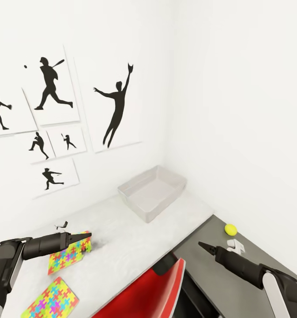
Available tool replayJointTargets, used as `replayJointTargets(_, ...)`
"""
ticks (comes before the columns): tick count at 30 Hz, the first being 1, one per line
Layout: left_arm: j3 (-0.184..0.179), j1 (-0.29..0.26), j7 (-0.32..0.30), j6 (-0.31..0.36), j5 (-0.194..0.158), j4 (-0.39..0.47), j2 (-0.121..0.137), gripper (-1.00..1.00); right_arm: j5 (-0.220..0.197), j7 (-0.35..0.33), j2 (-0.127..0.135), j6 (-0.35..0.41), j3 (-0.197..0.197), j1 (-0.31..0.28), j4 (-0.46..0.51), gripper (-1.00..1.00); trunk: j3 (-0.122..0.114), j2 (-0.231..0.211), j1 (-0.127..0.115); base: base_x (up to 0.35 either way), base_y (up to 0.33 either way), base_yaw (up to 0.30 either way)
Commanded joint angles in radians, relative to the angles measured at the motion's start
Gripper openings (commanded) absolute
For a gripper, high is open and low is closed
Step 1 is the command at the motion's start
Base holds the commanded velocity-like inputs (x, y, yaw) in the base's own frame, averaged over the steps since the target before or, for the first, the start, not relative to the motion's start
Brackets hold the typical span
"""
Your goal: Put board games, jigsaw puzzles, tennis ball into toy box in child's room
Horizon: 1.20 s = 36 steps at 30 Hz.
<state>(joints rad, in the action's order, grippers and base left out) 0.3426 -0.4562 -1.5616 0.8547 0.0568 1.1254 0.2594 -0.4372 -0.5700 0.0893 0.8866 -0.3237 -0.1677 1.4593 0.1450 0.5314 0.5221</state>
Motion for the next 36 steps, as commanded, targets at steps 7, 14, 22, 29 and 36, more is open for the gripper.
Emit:
replayJointTargets(7, 0.001, -0.001, -0.008, 0.01, 0.006, 0.001, 0.0, 1.0, 0.0, -0.005, 0.0, 0.006, -0.002, -0.001, -0.02, 1.0, 0.002, 0.002, 0.001, 0.085, 0.0, 0.0)
replayJointTargets(14, 0.001, -0.001, -0.008, 0.01, 0.006, 0.001, 0.0, 1.0, 0.001, -0.005, 0.0, 0.006, -0.002, -0.001, -0.023, 1.0, 0.002, 0.002, 0.001, 0.012, 0.0, 0.0)
replayJointTargets(22, 0.001, -0.001, -0.007, 0.01, 0.006, 0.001, -0.001, 1.0, 0.002, -0.005, 0.0, 0.006, -0.002, -0.001, -0.023, 1.0, 0.002, 0.002, 0.001, 0.095, 0.0, 0.0)
replayJointTargets(29, 0.001, -0.001, -0.008, 0.01, 0.006, 0.001, -0.002, 1.0, 0.002, -0.005, 0.0, 0.006, -0.002, -0.001, -0.023, 1.0, 0.002, 0.002, 0.001, 0.039, 0.0, 0.0)
replayJointTargets(36, 0.0, -0.001, -0.008, 0.01, 0.006, 0.001, -0.002, 1.0, 0.0, -0.005, 0.0, 0.007, -0.002, -0.001, -0.023, 1.0, 0.002, 0.002, 0.001, 0.004, 0.0, 0.0)
